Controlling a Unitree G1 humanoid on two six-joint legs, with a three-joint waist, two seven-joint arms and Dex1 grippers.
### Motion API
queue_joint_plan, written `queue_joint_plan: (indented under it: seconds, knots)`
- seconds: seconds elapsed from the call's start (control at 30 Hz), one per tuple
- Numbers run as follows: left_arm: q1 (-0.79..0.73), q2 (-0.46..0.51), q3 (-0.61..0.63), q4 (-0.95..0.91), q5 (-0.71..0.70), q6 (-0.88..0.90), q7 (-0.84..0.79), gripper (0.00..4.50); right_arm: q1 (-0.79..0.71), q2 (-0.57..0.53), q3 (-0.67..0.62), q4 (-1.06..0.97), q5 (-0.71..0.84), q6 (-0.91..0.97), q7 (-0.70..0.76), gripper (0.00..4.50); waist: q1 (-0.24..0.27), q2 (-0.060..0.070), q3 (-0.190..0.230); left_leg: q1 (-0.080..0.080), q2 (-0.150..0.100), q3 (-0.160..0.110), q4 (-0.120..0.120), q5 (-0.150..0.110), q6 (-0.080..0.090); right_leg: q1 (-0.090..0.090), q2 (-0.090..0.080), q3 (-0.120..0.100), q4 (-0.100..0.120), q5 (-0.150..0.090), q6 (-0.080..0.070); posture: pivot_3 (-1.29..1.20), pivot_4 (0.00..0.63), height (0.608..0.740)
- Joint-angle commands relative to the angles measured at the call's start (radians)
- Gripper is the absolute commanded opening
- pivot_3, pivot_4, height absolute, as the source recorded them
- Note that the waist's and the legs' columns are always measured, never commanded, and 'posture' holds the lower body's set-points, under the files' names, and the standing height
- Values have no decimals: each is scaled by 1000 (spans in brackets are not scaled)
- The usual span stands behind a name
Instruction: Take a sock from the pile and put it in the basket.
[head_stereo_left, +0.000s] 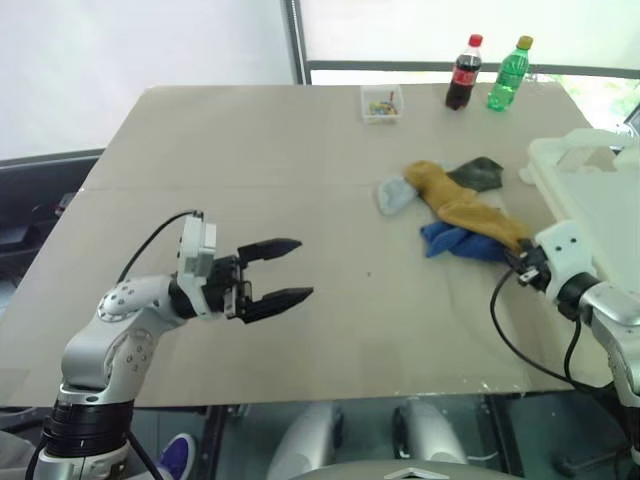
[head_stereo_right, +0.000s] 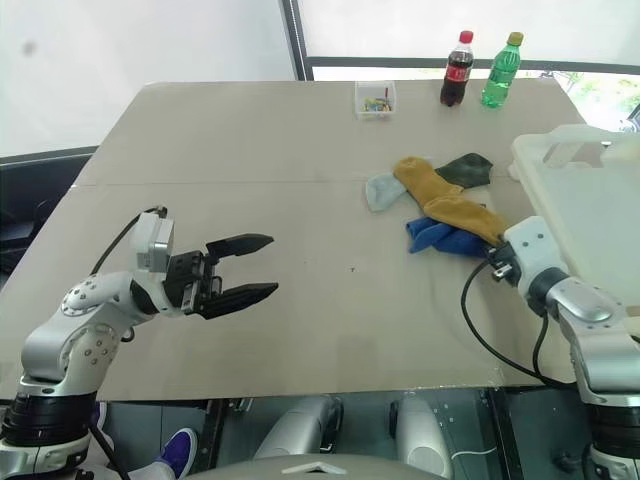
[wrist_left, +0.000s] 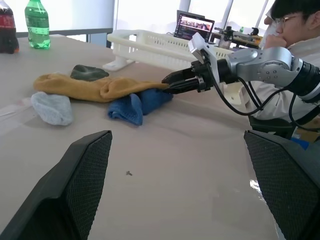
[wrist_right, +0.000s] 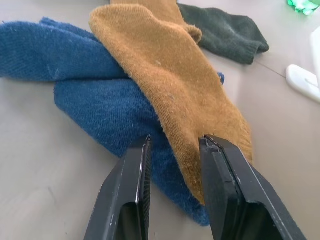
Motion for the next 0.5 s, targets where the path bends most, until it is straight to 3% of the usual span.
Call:
queue_joint_plan:
  seconds: [0.03,0.1,0.2,0.23,0.5]
  knots:
    - [6,13,23,-21,-5,-18,-6,4500,-3,2,-16,-22,2,6,-7,1551,1,0,0,0,0,0,0,0,0,0,0,0,0,0,0,0,150,740]
    - [6,12,25,-22,-4,-18,-4,4500,-6,5,-17,-23,5,7,-6,1551,0,0,0,0,0,0,0,0,0,0,0,0,0,0,0,0,150,740]
    - [7,10,28,-24,-4,-19,-1,4500,-11,8,-19,-24,9,8,-2,691,0,0,0,0,0,0,0,0,0,0,0,0,0,0,0,0,150,740]
    - [7,9,28,-22,-4,-19,0,4500,-14,8,-19,-24,9,9,-2,157,-1,0,0,0,0,0,0,0,0,0,0,0,0,0,0,0,150,740]
    - [10,5,26,-20,-2,-25,1,4500,-36,12,-19,-39,28,15,11,68,-3,0,0,0,0,0,0,0,0,0,0,0,0,0,0,0,150,740]
